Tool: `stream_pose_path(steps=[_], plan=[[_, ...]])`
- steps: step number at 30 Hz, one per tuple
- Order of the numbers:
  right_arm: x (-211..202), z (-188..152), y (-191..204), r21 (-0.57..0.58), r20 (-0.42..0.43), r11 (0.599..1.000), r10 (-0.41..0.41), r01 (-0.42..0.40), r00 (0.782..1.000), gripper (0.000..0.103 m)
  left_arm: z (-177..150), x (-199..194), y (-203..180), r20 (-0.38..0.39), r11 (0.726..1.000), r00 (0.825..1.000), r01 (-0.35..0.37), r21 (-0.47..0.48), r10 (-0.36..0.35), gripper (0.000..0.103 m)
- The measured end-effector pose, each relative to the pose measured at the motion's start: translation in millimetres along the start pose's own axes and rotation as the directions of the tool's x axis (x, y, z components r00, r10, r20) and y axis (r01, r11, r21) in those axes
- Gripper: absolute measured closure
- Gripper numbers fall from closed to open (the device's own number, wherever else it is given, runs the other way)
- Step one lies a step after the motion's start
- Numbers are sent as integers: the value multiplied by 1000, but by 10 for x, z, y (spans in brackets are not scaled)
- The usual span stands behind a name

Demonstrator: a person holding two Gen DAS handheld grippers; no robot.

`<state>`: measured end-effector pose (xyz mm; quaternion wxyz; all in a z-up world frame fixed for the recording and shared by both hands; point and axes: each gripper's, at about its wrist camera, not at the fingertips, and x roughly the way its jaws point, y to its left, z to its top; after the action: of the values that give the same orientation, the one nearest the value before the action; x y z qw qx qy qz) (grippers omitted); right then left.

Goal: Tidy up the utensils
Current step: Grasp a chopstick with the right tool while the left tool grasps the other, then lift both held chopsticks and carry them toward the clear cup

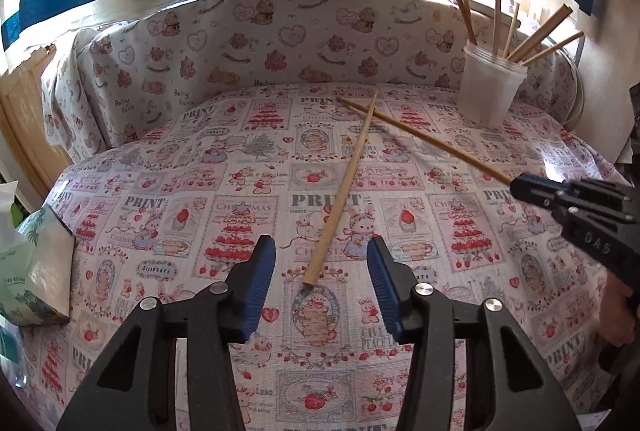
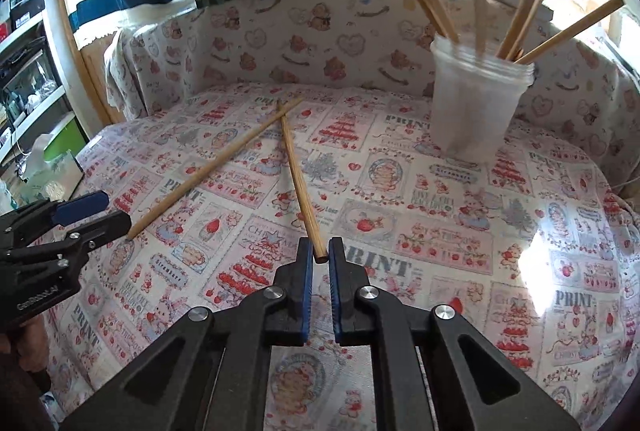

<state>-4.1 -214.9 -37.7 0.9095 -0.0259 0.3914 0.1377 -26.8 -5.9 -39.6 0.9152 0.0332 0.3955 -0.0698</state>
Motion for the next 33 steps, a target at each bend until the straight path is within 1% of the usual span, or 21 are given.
stream_pose_path(steps=[2,4,5,7,10,11,12,13,15,18,20,22,25,27,28,30,31,33], plan=[[-151,-36,-52,-2,39,1000,-18,18,999,95,-4,71,-31,-17,1000,1000,-3,30,4,56],[-271,-79,-107,20,54,999,-28,26,998,95,0,146,-27,-40,999,999,-4,41,5,63],[-321,-105,-140,32,56,999,-27,25,998,95,4,185,-15,-57,999,998,12,30,-10,68],[-393,-149,-170,48,54,999,-22,19,998,95,9,244,10,-88,999,995,53,6,-52,69],[-444,-206,-180,41,48,999,-37,35,998,95,10,252,11,-80,999,996,50,17,-48,74],[-444,-223,-179,42,45,998,-48,46,998,95,8,252,15,-79,999,996,47,16,-45,79],[-438,-232,-182,46,38,998,-50,48,998,95,6,250,24,-80,999,996,50,12,-48,87],[-417,-236,-186,50,25,997,-52,50,998,95,5,249,33,-81,998,995,58,9,-57,89],[-361,-258,-208,60,-14,996,-66,67,998,95,-11,231,29,-78,998,995,67,11,-66,92],[-293,-309,-229,79,-43,995,-61,64,997,95,-61,194,-18,-67,997,996,64,36,-61,96],[-264,-337,-227,79,-63,995,-57,62,996,95,-83,167,-15,-67,997,996,67,23,-66,97],[-235,-363,-229,81,-84,995,-47,54,995,95,-89,111,-5,-50,998,997,64,14,-63,97],[-177,-389,-242,96,-116,995,-19,30,993,95,-70,-42,9,0,998,998,61,5,-61,97],[-165,-398,-235,90,-107,995,-32,41,994,95,-31,-155,23,39,998,998,59,2,-59,97],[-159,-396,-228,85,-108,995,-43,52,993,95,-13,-207,23,59,999,997,45,5,-45,97],[-146,-389,-209,77,-107,996,-37,46,994,94,33,-331,18,111,1000,994,-1,17,-1,97],[-134,-381,-203,75,-105,996,-34,42,994,94,53,-382,21,130,1000,992,-7,18,5,97],[-112,-363,-184,70,-101,996,-41,49,994,94,111,-491,58,166,1000,986,7,5,-7,97]])
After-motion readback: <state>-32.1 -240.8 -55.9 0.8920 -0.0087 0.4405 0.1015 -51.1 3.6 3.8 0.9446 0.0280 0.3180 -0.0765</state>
